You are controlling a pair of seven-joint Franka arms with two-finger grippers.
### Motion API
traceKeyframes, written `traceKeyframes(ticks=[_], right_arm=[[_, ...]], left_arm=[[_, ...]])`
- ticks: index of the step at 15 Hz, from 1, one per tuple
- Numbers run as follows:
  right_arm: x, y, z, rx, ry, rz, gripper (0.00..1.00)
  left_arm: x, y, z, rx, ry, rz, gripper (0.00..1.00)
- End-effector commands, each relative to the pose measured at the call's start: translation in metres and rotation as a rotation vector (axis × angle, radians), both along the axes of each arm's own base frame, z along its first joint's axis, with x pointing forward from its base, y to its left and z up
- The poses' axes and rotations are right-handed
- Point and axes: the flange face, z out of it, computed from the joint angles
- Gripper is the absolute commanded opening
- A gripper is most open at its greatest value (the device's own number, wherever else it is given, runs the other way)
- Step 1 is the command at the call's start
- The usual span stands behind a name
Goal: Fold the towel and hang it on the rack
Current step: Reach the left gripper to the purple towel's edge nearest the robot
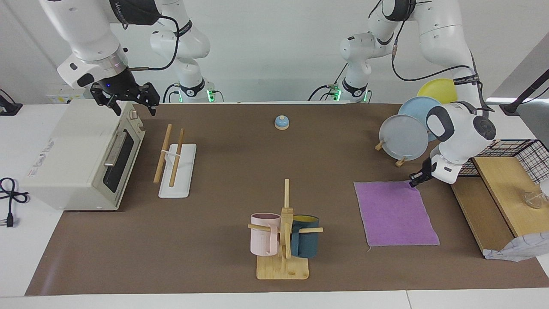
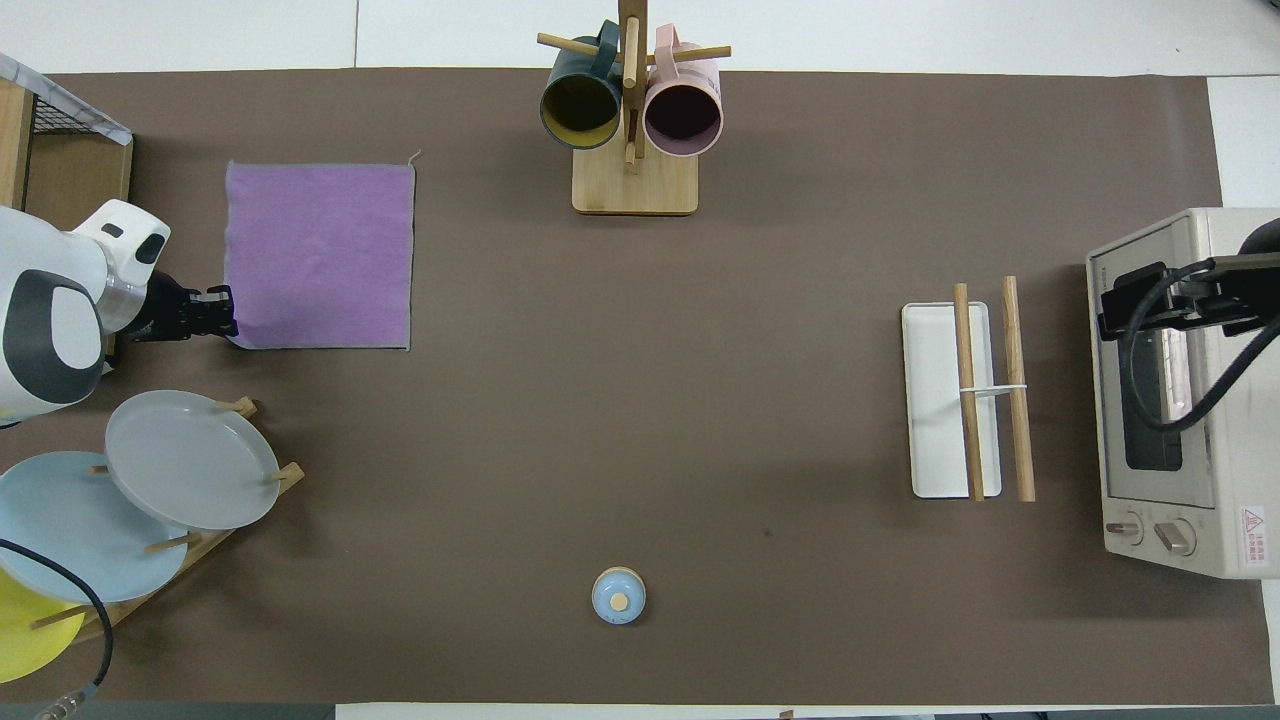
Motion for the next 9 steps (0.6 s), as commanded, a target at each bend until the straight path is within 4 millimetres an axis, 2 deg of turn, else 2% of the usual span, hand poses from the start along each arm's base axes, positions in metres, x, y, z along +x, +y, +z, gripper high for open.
traceKeyframes(ticks=[1,2,4,5,7,8,9], right_arm=[[-0.005,0.003,0.0,0.012,0.003,-0.001,1.0],[-0.005,0.005,0.0,0.012,0.003,0.004,1.0],[-0.004,0.005,0.001,0.012,-0.008,0.006,1.0],[-0.005,0.005,0.001,0.012,-0.002,0.004,1.0],[-0.004,0.005,0.002,0.013,-0.006,0.006,1.0],[-0.005,0.005,0.002,0.012,0.0,0.006,1.0],[-0.005,0.005,0.002,0.012,0.0,0.006,1.0]], left_arm=[[0.005,-0.004,0.021,0.022,-0.028,-0.037,0.0],[0.008,-0.016,0.031,0.054,-0.029,-0.087,0.0],[0.013,-0.056,0.053,0.119,-0.023,-0.203,0.0],[0.012,-0.082,0.062,0.152,-0.024,-0.263,0.0],[0.004,-0.151,0.069,0.3,-0.047,-0.473,0.0],[-0.004,-0.183,0.068,0.361,-0.055,-0.548,0.0],[-0.014,-0.206,0.066,0.376,-0.057,-0.586,0.0]])
